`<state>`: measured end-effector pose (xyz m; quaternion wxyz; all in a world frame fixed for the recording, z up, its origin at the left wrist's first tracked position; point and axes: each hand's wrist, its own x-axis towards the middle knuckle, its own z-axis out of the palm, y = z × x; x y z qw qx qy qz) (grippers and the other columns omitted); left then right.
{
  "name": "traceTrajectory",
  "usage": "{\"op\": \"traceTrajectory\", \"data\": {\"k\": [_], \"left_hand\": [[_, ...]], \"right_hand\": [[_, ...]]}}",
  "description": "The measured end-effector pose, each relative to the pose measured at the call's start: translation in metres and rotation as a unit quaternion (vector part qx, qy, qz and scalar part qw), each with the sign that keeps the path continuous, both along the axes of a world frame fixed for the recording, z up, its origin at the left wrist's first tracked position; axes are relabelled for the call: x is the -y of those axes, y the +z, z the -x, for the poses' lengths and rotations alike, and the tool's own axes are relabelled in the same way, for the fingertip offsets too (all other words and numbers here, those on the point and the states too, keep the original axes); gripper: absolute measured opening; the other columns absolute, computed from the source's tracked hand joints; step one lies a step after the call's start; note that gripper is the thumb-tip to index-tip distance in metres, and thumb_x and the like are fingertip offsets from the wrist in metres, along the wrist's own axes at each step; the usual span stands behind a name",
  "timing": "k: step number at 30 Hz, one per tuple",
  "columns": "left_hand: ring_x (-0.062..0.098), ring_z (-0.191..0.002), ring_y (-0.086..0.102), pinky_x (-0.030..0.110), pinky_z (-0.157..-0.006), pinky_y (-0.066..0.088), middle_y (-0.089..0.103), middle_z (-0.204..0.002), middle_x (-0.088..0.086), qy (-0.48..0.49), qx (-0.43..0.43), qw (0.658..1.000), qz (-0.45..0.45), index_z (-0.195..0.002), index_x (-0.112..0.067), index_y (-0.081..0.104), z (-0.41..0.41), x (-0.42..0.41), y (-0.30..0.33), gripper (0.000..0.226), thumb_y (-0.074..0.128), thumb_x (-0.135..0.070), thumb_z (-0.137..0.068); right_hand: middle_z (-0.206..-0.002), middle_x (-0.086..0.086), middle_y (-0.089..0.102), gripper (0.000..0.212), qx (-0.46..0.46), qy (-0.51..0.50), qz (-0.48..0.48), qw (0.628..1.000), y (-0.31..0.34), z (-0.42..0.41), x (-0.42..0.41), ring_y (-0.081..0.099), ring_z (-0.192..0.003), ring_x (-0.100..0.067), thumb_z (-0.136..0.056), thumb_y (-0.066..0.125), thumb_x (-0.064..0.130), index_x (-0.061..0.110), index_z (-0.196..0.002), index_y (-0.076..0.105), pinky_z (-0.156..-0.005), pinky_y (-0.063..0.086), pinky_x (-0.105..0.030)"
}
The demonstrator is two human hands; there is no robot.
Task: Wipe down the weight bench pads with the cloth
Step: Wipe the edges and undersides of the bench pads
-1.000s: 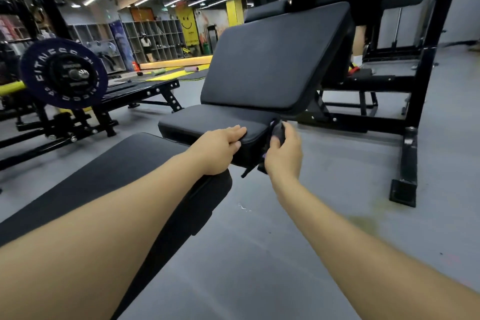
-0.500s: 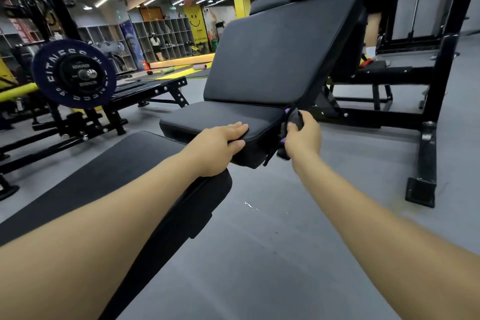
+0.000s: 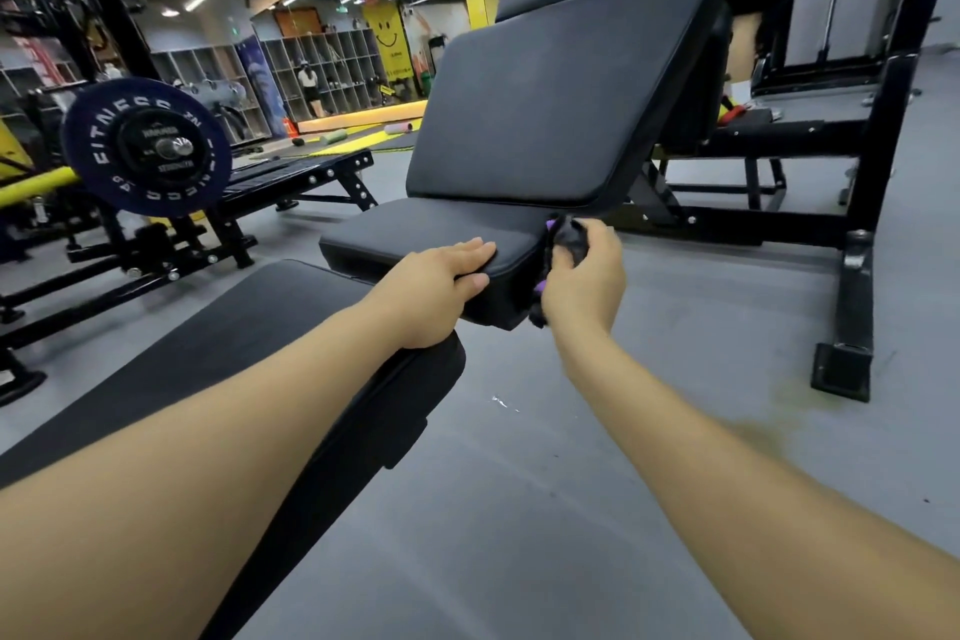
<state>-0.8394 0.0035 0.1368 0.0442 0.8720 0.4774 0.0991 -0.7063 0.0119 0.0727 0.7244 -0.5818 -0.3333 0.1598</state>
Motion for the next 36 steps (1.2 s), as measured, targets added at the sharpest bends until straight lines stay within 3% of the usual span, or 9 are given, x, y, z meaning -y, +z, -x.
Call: {"op": "traceTrajectory", "data": {"k": [4,6,11,14,18,23,28,33,36], "left_hand": [[0.012,-0.141,0.023,0.03,-0.117,0.013,0.024,-0.154,-0.009,-0.001,0.013,1.0,-0.012,-0.145,-0.024,0.031,0.0,-0.002,-0.001,0.045,0.038,-0.022,-0.1],[0.016,-0.142,0.024,0.028,-0.117,0.014,0.024,-0.154,-0.004,-0.001,-0.006,1.0,-0.02,-0.145,-0.021,0.03,0.001,0.0,0.0,0.047,0.037,-0.016,-0.099],[0.021,-0.138,0.03,0.024,-0.11,0.019,0.032,-0.151,0.003,0.016,0.01,1.0,-0.019,-0.143,-0.013,0.035,0.006,0.026,0.003,0.043,0.036,-0.016,-0.1],[0.024,-0.131,0.039,0.034,-0.109,0.031,0.04,-0.144,0.003,0.046,0.038,0.997,-0.043,-0.138,-0.016,0.043,0.022,0.047,0.009,0.04,0.038,-0.015,-0.099],[0.024,-0.128,0.042,0.041,-0.103,0.038,0.038,-0.143,-0.002,0.092,0.04,0.994,-0.048,-0.136,-0.022,0.044,0.051,0.078,0.014,0.04,0.045,-0.025,-0.097],[0.021,-0.124,0.045,0.038,-0.1,0.039,0.043,-0.138,-0.003,0.097,0.049,0.992,-0.061,-0.132,-0.024,0.05,0.088,0.113,0.001,0.037,0.049,-0.027,-0.095],[0.015,-0.122,0.047,0.032,-0.099,0.04,0.048,-0.133,-0.007,0.078,0.068,0.993,-0.064,-0.132,-0.023,0.051,0.112,0.132,-0.014,0.038,0.051,-0.027,-0.094],[0.012,-0.126,0.044,0.027,-0.098,0.035,0.047,-0.136,-0.011,0.073,0.092,0.989,-0.086,-0.134,-0.024,0.049,0.115,0.128,-0.024,0.038,0.048,-0.028,-0.096],[0.012,-0.126,0.042,0.025,-0.097,0.034,0.046,-0.137,-0.013,0.071,0.095,0.99,-0.079,-0.135,-0.026,0.048,0.118,0.126,-0.026,0.038,0.046,-0.029,-0.097]], "right_hand": [[-0.111,-0.003,0.057,0.022,0.12,-0.011,-0.057,0.991,-0.015,0.042,0.042,0.051,-0.101,-0.027,-0.088,0.052,0.0,0.011,-0.103,0.063,-0.08,0.034,-0.015],[-0.11,-0.004,0.058,0.02,0.186,0.002,-0.066,0.98,-0.024,0.054,0.056,0.048,-0.101,-0.026,-0.086,0.054,-0.002,0.008,-0.1,0.064,-0.077,0.028,-0.006],[-0.12,0.002,0.055,0.024,0.242,0.061,0.024,0.968,-0.026,0.051,0.068,0.04,-0.113,-0.022,-0.089,0.054,0.0,0.011,-0.107,0.066,-0.079,0.035,-0.019],[-0.113,0.0,0.055,0.026,0.267,0.13,0.124,0.947,-0.025,0.039,0.071,0.051,-0.105,-0.027,-0.086,0.052,-0.001,0.013,-0.102,0.067,-0.077,0.05,-0.034],[-0.103,-0.005,0.056,0.019,0.185,0.138,0.165,0.959,-0.027,0.04,0.101,0.064,-0.089,-0.033,-0.086,0.048,0.011,0.017,-0.092,0.064,-0.07,0.056,-0.046],[-0.138,0.0,0.041,0.042,0.088,0.089,0.064,0.99,0.005,0.082,0.133,0.047,-0.12,-0.019,-0.096,0.045,0.02,0.021,-0.137,0.04,-0.095,0.04,-0.033],[-0.153,-0.001,0.021,0.049,0.076,0.109,0.042,0.99,-0.009,0.149,0.142,0.024,-0.139,-0.019,-0.1,0.037,0.022,0.021,-0.148,0.024,-0.106,0.028,-0.031],[-0.139,-0.005,0.041,0.04,0.049,0.059,0.035,0.996,-0.007,0.123,0.098,0.04,-0.125,-0.023,-0.1,0.037,0.02,0.016,-0.14,0.039,-0.099,0.033,-0.03],[-0.129,-0.011,0.054,0.033,-0.074,0.103,0.089,0.988,-0.004,0.093,0.073,0.052,-0.114,-0.029,-0.098,0.039,0.024,0.018,-0.13,0.049,-0.097,0.045,-0.038]]}}
